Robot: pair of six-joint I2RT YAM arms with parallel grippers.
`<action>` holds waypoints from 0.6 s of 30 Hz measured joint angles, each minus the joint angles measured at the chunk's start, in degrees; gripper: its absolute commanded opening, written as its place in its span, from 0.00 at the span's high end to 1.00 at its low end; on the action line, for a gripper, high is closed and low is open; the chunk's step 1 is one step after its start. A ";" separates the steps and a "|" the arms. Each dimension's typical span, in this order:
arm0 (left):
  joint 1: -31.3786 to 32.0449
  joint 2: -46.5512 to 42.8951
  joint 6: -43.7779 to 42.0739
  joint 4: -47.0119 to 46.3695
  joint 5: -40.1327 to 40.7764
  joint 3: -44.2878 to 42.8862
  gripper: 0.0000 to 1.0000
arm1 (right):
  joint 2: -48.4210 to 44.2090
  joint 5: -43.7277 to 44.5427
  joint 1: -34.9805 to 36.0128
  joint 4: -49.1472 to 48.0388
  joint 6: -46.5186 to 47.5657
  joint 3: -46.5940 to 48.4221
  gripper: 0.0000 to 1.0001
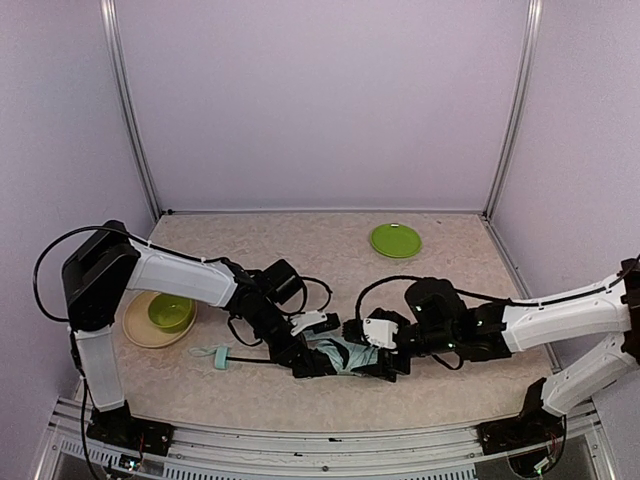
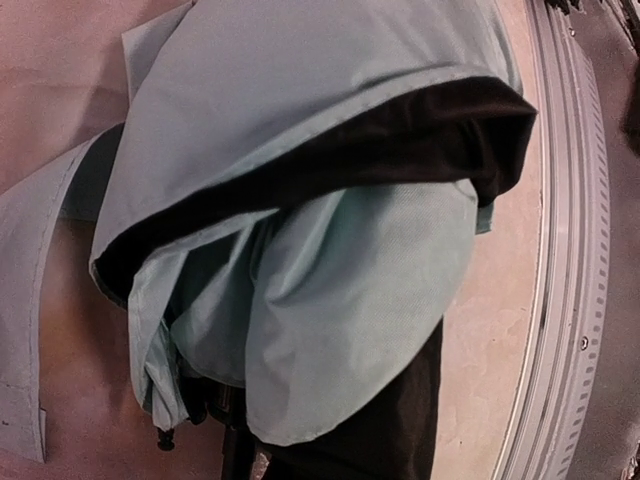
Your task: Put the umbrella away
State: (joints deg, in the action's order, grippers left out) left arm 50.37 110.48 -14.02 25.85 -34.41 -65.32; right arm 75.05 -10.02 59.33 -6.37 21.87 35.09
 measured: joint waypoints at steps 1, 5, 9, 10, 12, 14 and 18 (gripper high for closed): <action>0.00 0.22 -0.09 0.70 -0.52 -0.35 1.00 | 1.97 0.48 0.04 0.26 2.27 0.52 0.17; 0.00 0.79 -0.37 2.19 -1.31 -1.16 1.00 | 10.01 1.22 0.13 1.75 9.44 3.39 0.18; -0.13 1.49 -0.85 3.63 -1.81 -2.08 1.00 | 16.15 1.20 0.11 2.51 13.31 5.79 0.31; -0.15 1.66 -1.01 3.98 -1.99 -2.34 1.00 | 17.14 1.20 0.09 2.51 13.70 6.40 0.35; -0.22 2.01 -1.40 4.74 -2.43 -2.86 1.00 | 18.34 1.03 -0.13 2.43 14.12 7.30 0.48; -0.26 2.10 -1.70 5.29 -2.64 -3.10 1.00 | 19.17 0.61 -0.35 2.40 13.84 7.82 0.60; -0.76 2.03 -1.75 5.84 -2.89 -3.13 0.77 | 20.17 -0.48 -0.46 2.32 12.28 8.61 0.72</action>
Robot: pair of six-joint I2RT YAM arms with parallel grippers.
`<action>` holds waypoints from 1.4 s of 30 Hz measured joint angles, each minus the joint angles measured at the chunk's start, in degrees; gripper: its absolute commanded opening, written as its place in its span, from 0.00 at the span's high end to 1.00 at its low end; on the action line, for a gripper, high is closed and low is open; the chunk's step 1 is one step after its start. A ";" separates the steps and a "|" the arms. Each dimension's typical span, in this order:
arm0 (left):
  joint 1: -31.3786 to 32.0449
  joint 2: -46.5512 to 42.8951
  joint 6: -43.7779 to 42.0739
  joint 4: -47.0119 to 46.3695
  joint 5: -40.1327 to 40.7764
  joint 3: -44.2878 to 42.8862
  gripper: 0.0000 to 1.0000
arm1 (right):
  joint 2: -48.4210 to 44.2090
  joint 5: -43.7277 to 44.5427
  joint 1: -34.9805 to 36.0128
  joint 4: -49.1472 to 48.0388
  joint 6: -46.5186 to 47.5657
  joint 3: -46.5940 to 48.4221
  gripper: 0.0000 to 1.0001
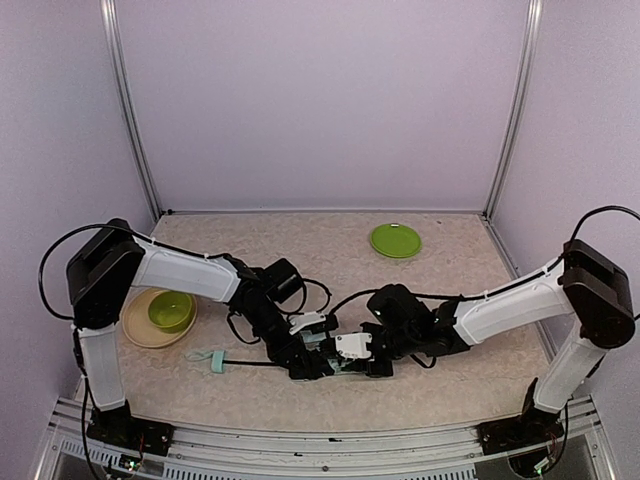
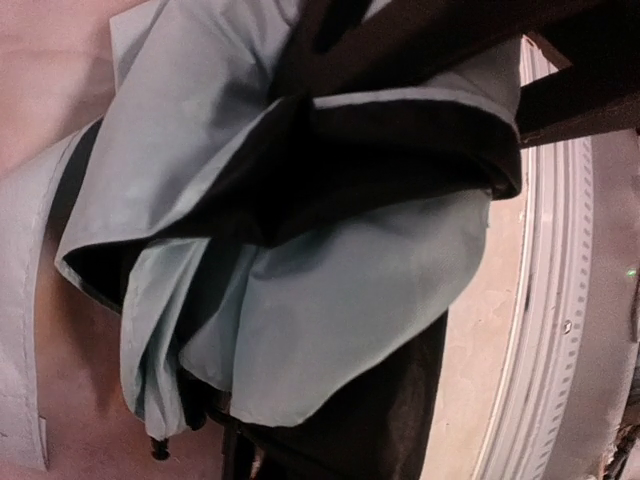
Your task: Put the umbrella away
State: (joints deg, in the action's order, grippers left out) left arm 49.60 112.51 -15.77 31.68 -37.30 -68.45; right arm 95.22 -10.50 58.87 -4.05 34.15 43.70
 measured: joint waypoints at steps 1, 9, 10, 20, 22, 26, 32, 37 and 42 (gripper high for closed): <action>-0.24 -0.20 0.15 -0.02 -0.20 0.20 0.67 | 0.33 -0.24 -0.02 0.07 -0.63 0.35 0.74; -2.27 -12.31 4.50 -13.14 2.12 13.86 0.32 | 5.88 -1.77 -0.13 4.11 -4.90 7.98 0.80; -2.49 -14.93 4.92 -16.09 3.32 16.39 0.28 | 6.64 -2.05 -0.13 4.76 -5.46 9.14 0.80; -2.93 -52.04 3.63 -39.58 23.08 38.49 0.26 | 9.11 -7.89 -1.97 12.11 -12.70 14.84 0.81; -2.21 -57.53 1.27 -42.29 23.32 40.81 0.27 | 9.64 -10.45 -2.80 13.81 -14.62 15.98 0.81; 4.96 -58.07 -7.06 -42.62 26.47 41.05 0.24 | 10.75 -15.78 -3.87 17.05 -18.32 17.90 0.81; 16.76 -41.38 -18.99 -36.28 33.97 38.01 0.16 | 12.59 -24.83 -3.91 20.74 -21.16 19.34 0.81; 17.90 -35.69 -24.74 -34.77 35.74 36.79 0.08 | 15.19 -30.01 -3.93 22.49 -22.69 21.59 0.80; 19.39 -27.93 -25.70 -34.45 37.13 31.41 0.12 | 17.20 -33.81 -4.74 23.19 -24.63 23.23 0.80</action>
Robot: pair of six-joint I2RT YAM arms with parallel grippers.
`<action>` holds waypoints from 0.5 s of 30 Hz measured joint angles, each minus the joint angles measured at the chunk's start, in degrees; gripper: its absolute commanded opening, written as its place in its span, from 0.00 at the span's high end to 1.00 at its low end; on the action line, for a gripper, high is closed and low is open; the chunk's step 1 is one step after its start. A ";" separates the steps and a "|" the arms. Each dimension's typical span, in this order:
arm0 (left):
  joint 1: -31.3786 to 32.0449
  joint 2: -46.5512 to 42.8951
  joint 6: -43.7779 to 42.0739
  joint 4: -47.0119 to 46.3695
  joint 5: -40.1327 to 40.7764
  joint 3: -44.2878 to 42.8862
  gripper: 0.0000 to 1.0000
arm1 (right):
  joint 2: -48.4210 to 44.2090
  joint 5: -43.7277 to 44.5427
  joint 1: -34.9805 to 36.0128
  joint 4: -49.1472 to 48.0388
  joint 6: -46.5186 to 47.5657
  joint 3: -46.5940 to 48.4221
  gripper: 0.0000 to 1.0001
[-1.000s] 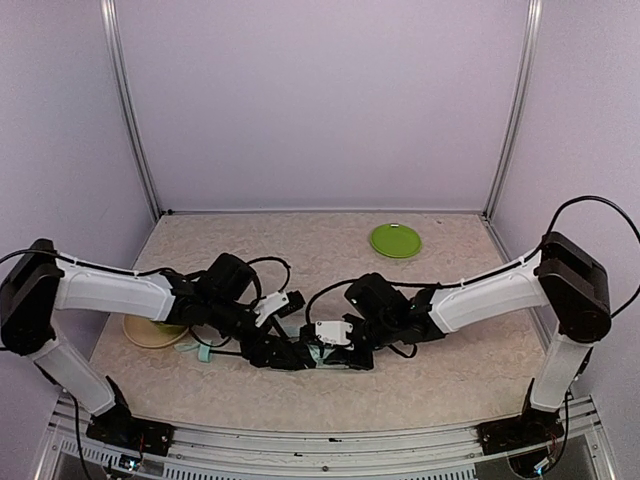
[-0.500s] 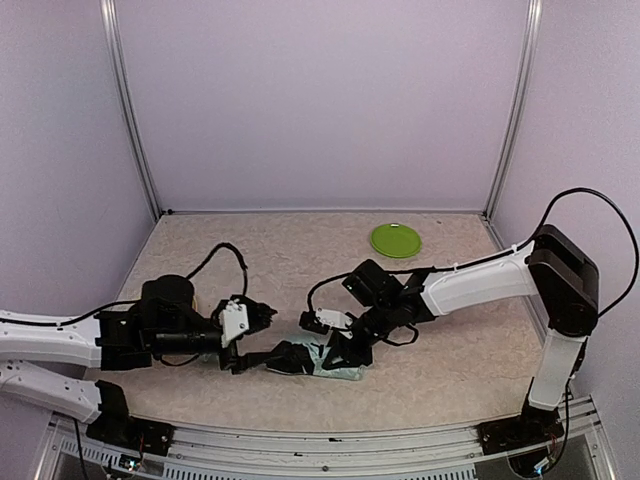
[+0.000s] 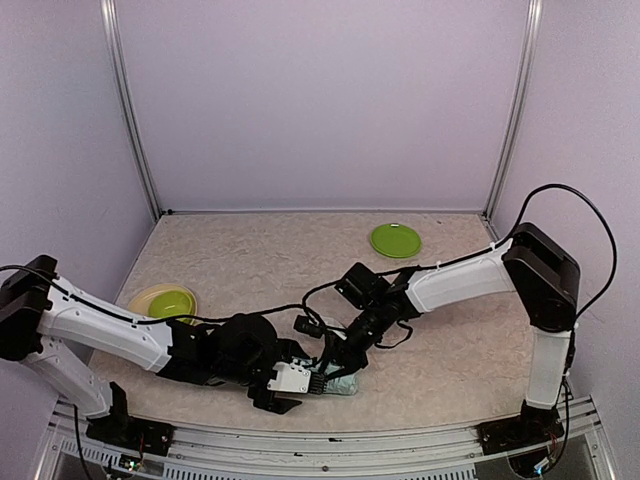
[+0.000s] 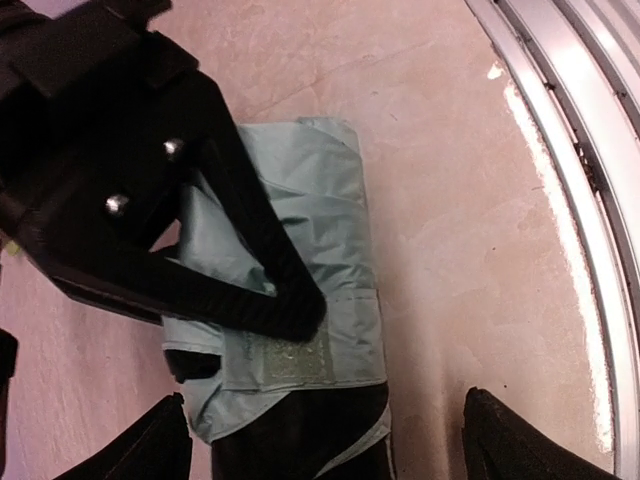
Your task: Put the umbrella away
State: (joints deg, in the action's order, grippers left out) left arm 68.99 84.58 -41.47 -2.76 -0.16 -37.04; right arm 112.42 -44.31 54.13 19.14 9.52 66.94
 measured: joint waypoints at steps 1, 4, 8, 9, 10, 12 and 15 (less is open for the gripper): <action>0.20 1.46 0.11 0.11 0.57 -0.46 0.14 | 0.33 -0.87 -0.42 -0.02 -0.31 0.11 0.80; 0.37 5.03 0.24 0.57 2.56 -1.42 0.18 | 1.51 -3.43 -1.60 0.00 -1.18 0.70 0.80; -0.28 6.71 0.68 2.36 3.82 -3.65 0.23 | 2.75 -5.62 -2.75 0.74 -1.51 1.84 0.80; -0.55 7.30 0.76 2.73 4.09 -4.17 0.25 | 3.04 -6.03 -2.93 0.94 -1.46 2.19 0.80; -0.85 8.09 0.87 3.37 4.37 -4.79 0.27 | 3.39 -6.47 -3.10 1.27 -1.42 2.67 0.79; -1.22 9.77 1.29 4.20 4.85 -6.08 0.28 | 4.02 -7.34 -3.45 2.10 -1.25 3.43 0.79; -1.57 12.07 1.57 5.90 4.98 -8.83 0.31 | 4.50 -8.37 -4.15 2.82 -1.03 4.02 0.78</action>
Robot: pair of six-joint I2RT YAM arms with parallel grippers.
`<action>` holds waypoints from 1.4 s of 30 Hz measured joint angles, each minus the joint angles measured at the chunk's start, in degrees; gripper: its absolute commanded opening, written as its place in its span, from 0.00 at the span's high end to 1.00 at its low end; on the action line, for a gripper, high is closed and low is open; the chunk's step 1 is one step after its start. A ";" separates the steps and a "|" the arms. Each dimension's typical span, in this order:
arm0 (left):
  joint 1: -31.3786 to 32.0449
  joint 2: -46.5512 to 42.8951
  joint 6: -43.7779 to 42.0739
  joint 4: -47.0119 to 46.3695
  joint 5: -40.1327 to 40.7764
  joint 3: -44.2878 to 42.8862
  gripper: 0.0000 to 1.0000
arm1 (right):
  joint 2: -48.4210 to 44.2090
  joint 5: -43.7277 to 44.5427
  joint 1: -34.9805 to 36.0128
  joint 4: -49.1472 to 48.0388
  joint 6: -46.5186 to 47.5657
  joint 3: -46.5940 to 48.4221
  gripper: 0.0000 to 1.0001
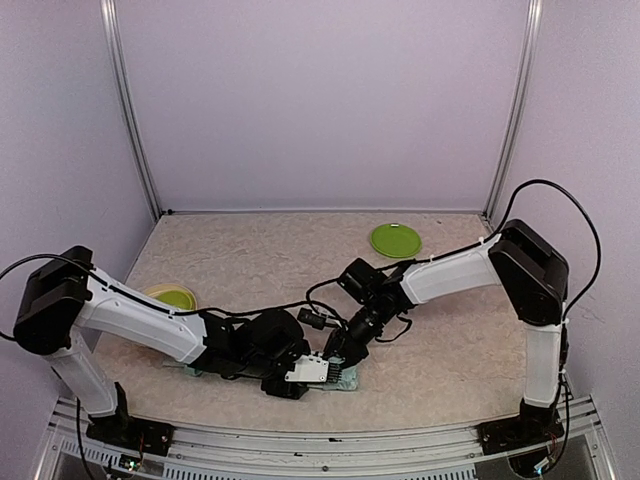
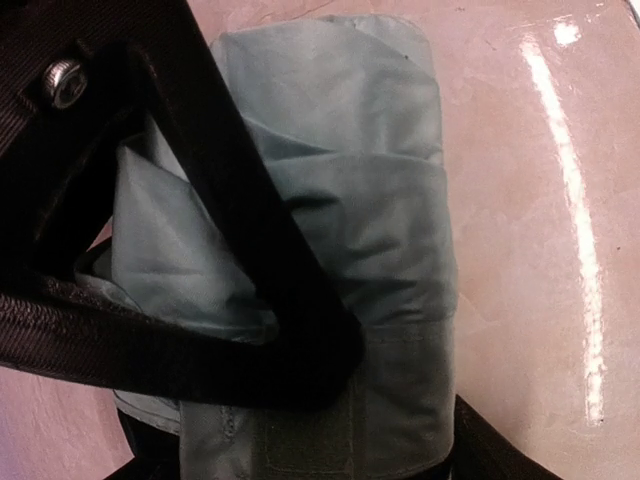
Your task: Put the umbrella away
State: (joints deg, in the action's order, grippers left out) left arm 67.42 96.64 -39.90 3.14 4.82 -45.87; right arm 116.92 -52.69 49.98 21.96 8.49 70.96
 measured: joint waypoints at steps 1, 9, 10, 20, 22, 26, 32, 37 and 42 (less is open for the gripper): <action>-0.04 0.46 0.02 0.44 0.00 -0.66 0.38 | 0.04 -0.20 -0.26 0.24 0.02 0.02 0.77; -1.16 2.91 0.26 2.19 -2.32 -2.91 0.90 | 0.09 -0.74 -1.95 2.01 -0.33 0.09 0.62; -1.20 2.89 0.28 2.43 -2.36 -3.06 0.96 | 0.00 -0.85 -2.01 2.08 -0.61 0.09 0.58; -2.49 2.47 0.28 2.43 -4.00 -3.45 1.00 | -7.87 1.95 -8.85 0.00 -4.26 -6.32 0.36; -3.23 1.90 1.64 2.51 -4.70 -3.28 1.00 | -11.69 3.17 -11.61 -1.31 -5.29 -8.26 0.36; -6.60 0.26 6.86 2.60 -6.10 -2.69 1.00 | -17.77 5.70 -13.94 -4.92 -6.49 -11.04 0.36; -12.63 -4.96 17.84 2.40 -7.19 -1.09 1.00 | -27.67 9.35 -13.66 -15.82 -9.60 -21.05 0.37; -12.04 -10.56 23.56 1.73 -6.71 -1.99 1.00 | -35.23 11.41 -13.33 -28.11 -13.33 -29.64 0.40; -9.75 -11.69 26.56 2.82 -1.42 -7.08 1.00 | -38.25 14.56 -9.73 -43.36 -17.07 -35.23 0.40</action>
State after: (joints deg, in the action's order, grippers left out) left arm 57.67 84.95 -13.34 5.96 3.40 -52.95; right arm 78.67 -38.13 40.25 -21.41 -8.58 35.73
